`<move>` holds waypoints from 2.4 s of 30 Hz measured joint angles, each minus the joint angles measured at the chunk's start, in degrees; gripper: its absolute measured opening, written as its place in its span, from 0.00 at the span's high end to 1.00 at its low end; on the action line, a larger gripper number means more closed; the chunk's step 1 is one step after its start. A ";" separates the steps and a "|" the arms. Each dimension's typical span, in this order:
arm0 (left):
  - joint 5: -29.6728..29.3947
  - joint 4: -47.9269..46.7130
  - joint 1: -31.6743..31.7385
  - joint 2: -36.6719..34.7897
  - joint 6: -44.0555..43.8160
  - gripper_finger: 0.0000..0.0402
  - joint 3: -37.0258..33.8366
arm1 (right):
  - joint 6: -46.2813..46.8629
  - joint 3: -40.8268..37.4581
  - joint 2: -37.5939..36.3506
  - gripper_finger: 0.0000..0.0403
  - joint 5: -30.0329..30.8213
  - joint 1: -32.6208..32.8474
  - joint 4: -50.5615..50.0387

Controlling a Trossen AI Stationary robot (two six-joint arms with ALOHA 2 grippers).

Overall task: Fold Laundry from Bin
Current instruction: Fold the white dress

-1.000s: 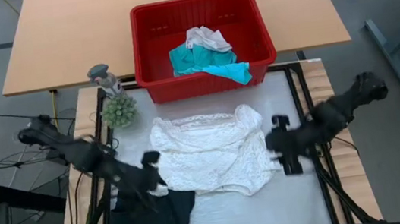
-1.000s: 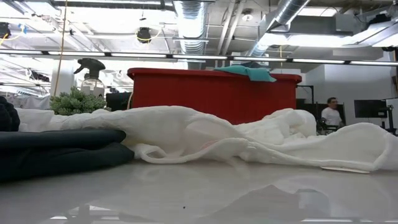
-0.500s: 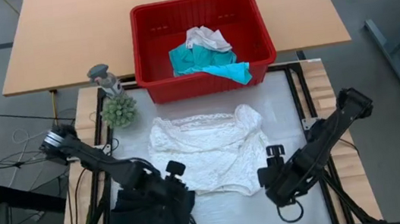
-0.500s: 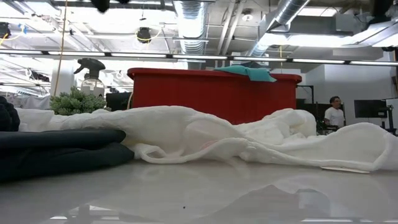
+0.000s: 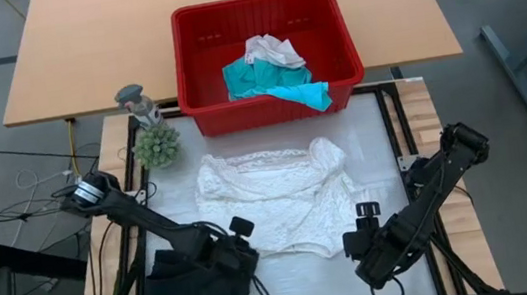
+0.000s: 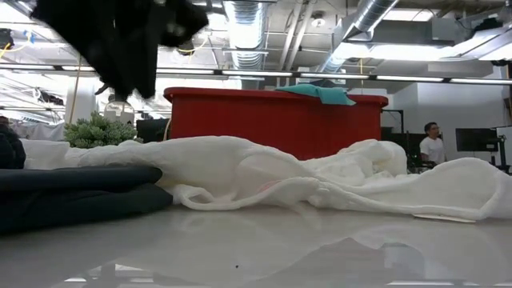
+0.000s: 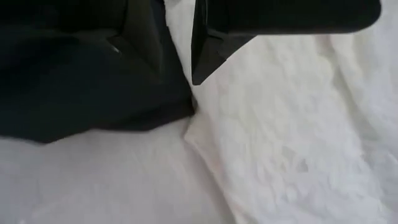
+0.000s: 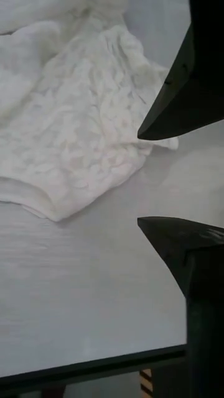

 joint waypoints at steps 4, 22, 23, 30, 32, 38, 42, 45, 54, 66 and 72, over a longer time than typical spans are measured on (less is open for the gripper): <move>1.48 5.99 1.02 0.00 1.43 0.83 -3.20 | 1.26 0.00 0.00 0.42 1.48 0.00 0.03; -2.77 3.35 3.00 0.18 6.72 0.53 -3.65 | 3.96 0.02 -0.02 0.42 2.86 -0.02 1.12; -3.10 3.41 2.97 0.15 5.90 0.53 -4.10 | 3.97 0.02 -0.02 0.42 2.86 -0.02 1.14; -4.59 3.10 2.98 0.17 1.51 0.53 -6.25 | 4.31 0.02 -0.02 0.42 2.89 -0.04 1.15; -6.32 3.21 2.98 0.17 1.68 0.53 -6.83 | 4.36 0.02 -0.02 0.42 2.91 -0.04 1.14; -13.54 2.11 4.57 0.17 4.01 0.53 -7.49 | 4.40 0.02 -0.04 0.42 2.91 -0.04 1.12; -16.53 1.78 7.77 -0.11 6.21 0.55 -7.45 | 4.40 0.02 -0.04 0.42 2.91 -0.15 1.14; -16.27 1.74 11.18 -0.11 7.79 0.57 -7.45 | 4.43 0.02 -0.04 0.42 2.91 -0.15 1.14; -14.28 0.40 21.63 -0.71 10.54 0.60 -7.45 | 6.16 0.02 -0.07 0.42 4.47 -0.15 1.77; -2.98 -7.72 23.55 -13.48 4.42 0.60 0.38 | -4.86 -5.39 -0.11 0.42 6.98 -0.48 15.15; 4.25 -6.00 13.74 -19.40 0.55 0.60 -3.27 | -6.16 -14.65 -0.09 0.42 2.88 0.96 22.80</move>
